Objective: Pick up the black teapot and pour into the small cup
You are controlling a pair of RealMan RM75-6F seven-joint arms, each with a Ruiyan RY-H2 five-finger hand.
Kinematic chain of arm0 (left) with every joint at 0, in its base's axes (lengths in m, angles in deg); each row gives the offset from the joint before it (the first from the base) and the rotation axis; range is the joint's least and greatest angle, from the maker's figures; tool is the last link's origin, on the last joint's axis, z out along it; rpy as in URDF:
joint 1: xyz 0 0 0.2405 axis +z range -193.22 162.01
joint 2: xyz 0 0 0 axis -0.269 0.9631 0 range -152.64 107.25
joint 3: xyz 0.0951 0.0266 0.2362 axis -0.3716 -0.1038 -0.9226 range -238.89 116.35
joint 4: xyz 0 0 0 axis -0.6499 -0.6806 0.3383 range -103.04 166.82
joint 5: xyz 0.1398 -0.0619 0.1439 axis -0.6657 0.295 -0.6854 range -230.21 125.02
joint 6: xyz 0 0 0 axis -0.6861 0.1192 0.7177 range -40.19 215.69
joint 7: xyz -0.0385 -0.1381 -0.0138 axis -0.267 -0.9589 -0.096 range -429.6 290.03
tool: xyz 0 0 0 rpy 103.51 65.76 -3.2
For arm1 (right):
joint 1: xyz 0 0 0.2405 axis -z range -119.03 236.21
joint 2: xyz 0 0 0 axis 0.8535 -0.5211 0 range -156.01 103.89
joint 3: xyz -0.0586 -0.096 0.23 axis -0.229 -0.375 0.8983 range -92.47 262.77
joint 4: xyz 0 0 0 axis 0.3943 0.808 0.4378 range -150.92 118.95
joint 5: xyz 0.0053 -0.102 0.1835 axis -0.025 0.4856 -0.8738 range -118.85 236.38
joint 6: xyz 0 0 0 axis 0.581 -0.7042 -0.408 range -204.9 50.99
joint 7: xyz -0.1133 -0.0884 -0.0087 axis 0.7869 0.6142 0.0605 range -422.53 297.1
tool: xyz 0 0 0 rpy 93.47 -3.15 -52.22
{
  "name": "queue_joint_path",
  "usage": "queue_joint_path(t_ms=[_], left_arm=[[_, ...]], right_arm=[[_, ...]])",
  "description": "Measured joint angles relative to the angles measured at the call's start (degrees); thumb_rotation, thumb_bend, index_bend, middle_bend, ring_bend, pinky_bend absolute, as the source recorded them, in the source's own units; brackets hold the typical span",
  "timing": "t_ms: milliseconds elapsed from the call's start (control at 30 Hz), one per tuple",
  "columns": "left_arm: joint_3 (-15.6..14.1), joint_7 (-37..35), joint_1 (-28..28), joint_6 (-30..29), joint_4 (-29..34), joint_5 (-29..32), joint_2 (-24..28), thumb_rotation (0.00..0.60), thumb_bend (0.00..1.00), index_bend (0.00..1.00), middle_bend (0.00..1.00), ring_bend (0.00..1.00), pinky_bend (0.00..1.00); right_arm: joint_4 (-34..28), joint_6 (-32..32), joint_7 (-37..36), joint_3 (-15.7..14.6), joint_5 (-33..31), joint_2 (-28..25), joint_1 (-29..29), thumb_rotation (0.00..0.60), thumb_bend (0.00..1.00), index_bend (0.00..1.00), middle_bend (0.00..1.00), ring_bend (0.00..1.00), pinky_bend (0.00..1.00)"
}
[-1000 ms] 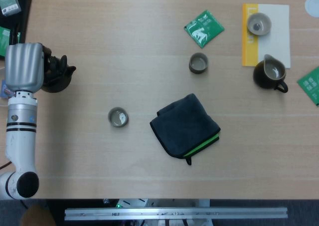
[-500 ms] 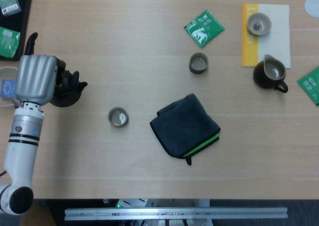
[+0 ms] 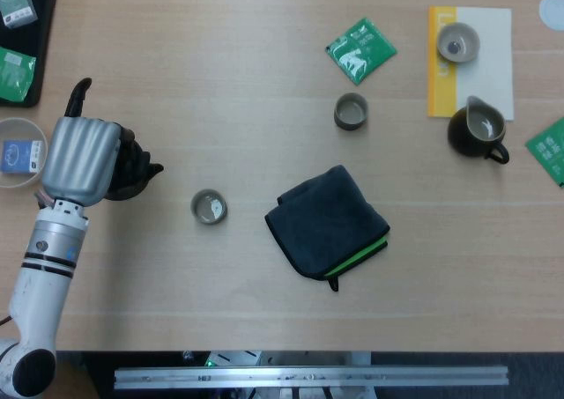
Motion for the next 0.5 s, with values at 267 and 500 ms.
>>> queue_joint_path(t_ms=[267, 500], left_arm=[[-0.83, 0.70, 0.65, -0.03, 0.36, -1.85, 0.10, 0.494, 0.36, 0.84, 1.00, 0.87, 0.08], [-1.82, 2.29, 1.28, 0.01, 1.22, -2.76, -0.30, 0.504, 0.36, 0.84, 1.00, 0.87, 0.08]], right_arm=[[-0.07, -0.08, 0.02, -0.13, 0.15, -0.02, 0.09, 0.600, 0.19, 0.46, 0.42, 0.29, 0.30], [0.04, -0.04, -0.15, -0.22, 0.31, 0.12, 0.07, 0.600, 0.19, 0.46, 0.42, 0.29, 0.30]])
